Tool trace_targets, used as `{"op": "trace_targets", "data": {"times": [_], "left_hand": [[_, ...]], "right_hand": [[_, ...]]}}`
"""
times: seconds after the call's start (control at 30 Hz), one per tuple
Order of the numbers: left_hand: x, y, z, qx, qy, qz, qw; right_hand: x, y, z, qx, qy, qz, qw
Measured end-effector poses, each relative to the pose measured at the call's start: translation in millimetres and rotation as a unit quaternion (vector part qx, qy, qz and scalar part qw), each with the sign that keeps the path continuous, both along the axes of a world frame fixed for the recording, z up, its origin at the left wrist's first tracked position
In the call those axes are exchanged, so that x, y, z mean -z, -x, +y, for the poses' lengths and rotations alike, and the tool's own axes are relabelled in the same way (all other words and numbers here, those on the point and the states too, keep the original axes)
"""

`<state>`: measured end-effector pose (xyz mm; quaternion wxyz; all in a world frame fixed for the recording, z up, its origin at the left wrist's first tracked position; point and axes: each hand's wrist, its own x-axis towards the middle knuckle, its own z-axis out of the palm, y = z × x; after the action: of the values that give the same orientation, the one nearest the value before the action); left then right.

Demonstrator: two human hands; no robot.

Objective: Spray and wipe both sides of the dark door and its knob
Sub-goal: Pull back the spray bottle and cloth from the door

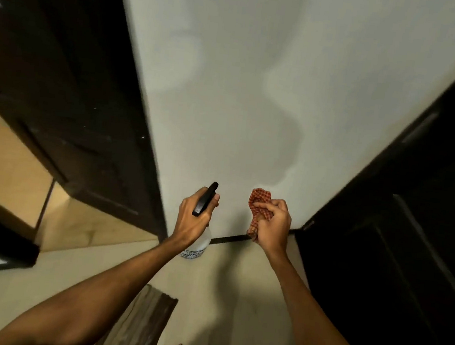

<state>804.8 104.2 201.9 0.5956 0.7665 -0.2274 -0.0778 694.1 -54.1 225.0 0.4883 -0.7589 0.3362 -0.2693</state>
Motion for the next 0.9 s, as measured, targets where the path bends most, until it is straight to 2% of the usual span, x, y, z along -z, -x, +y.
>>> {"op": "trace_targets", "data": {"times": [0.13, 0.3, 0.4, 0.43, 0.5, 0.53, 0.63, 0.67, 0.7, 0.73, 0.8, 0.83, 0.9], "left_hand": [[23.8, -13.6, 37.5, -0.055, -0.021, 0.021, 0.998], [72.5, -22.2, 49.7, -0.071, -0.018, 0.055, 0.996], [134.0, -34.2, 33.1, -0.072, -0.027, 0.077, 0.994], [173.2, -38.8, 18.6, -0.073, -0.028, 0.081, 0.994], [195.7, -43.4, 16.2, -0.071, -0.029, 0.087, 0.993], [259.6, -45.9, -0.9, -0.082, -0.03, 0.085, 0.993], [343.7, -53.9, -21.0, -0.082, -0.033, 0.109, 0.99], [404.2, -55.7, -30.1, -0.09, -0.033, 0.103, 0.99], [425.8, -55.5, -34.8, -0.084, -0.035, 0.111, 0.99], [476.9, -59.1, -40.4, -0.092, -0.041, 0.09, 0.991], [545.4, -64.3, -46.9, -0.095, -0.057, 0.1, 0.989], [563.1, -67.7, -49.9, -0.095, -0.068, 0.111, 0.987], [647.9, -70.1, -60.4, -0.097, -0.073, 0.102, 0.987]], "right_hand": [[33.9, -34.1, 23.5, -0.062, -0.002, 0.051, 0.997], [94.1, -58.0, 24.0, -0.123, -0.021, 0.094, 0.988], [164.7, -76.0, 8.8, -0.13, -0.02, 0.127, 0.983], [207.7, -83.8, -2.3, -0.134, -0.017, 0.138, 0.981], [228.6, -89.4, -9.6, -0.132, -0.025, 0.157, 0.979], [294.1, -95.9, -23.8, -0.133, -0.003, 0.154, 0.979], [381.8, -108.1, -46.0, -0.123, -0.011, 0.164, 0.979], [445.7, -111.7, -52.9, -0.128, 0.003, 0.161, 0.979], [468.4, -113.0, -56.1, -0.131, -0.007, 0.161, 0.978], [520.5, -118.0, -60.2, -0.137, 0.011, 0.171, 0.976], [587.7, -120.9, -66.0, -0.144, 0.023, 0.182, 0.972], [606.8, -122.5, -69.4, -0.145, 0.015, 0.186, 0.972], [697.6, -125.1, -74.6, -0.156, 0.022, 0.198, 0.968]]}}
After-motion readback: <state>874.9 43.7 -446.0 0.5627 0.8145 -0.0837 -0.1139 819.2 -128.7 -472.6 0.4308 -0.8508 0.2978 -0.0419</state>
